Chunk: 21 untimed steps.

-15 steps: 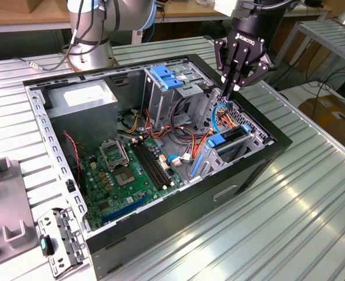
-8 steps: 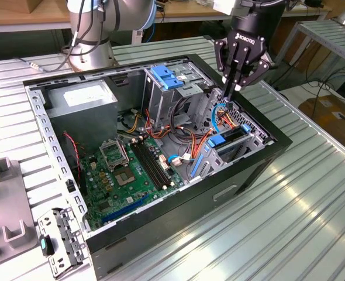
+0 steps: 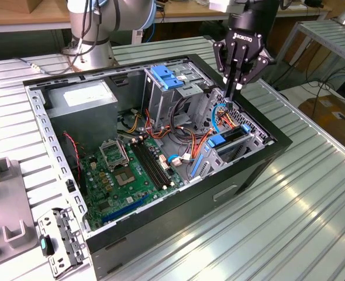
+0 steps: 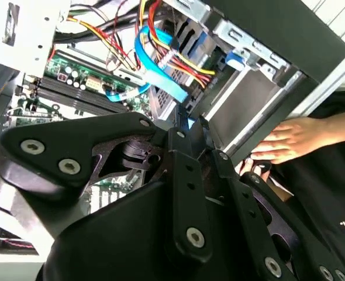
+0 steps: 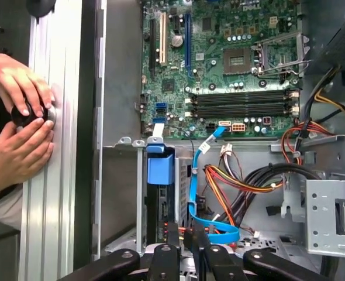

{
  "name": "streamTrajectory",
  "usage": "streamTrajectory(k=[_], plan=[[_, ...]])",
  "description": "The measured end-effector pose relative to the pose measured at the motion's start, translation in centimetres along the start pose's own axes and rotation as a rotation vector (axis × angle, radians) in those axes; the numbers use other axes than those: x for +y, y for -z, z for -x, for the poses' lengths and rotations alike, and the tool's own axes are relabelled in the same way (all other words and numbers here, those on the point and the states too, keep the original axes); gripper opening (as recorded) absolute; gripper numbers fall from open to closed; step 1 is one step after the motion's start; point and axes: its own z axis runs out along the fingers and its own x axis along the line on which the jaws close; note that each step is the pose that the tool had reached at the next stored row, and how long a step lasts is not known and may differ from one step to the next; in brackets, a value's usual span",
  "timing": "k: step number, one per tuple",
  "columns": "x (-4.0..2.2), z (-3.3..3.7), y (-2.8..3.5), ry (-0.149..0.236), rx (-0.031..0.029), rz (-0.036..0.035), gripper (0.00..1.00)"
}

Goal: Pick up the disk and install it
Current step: 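Insert the second disk wire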

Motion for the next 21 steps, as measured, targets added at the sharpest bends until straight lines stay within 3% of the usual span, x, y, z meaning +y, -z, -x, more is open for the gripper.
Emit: streamTrajectory(k=[4, 7, 12, 14, 16, 21], plan=[[-0.41, 0.81, -0.66, -0.001, 0.0100, 0.0003, 0.25], [-0.57, 1.04, -1.33, -0.001, 0.0192, 0.0003, 0.38], [-0.75, 1.42, -2.54, -0.002, 0.0279, 0.0004, 0.38], [-0.81, 1.54, -2.93, -0.003, 0.0359, 0.0004, 0.23], [-0.85, 1.61, -3.14, -0.004, 0.0448, 0.0004, 0.17], [-0.77, 1.46, -3.23, -0.004, 0.0454, 0.0003, 0.16]])
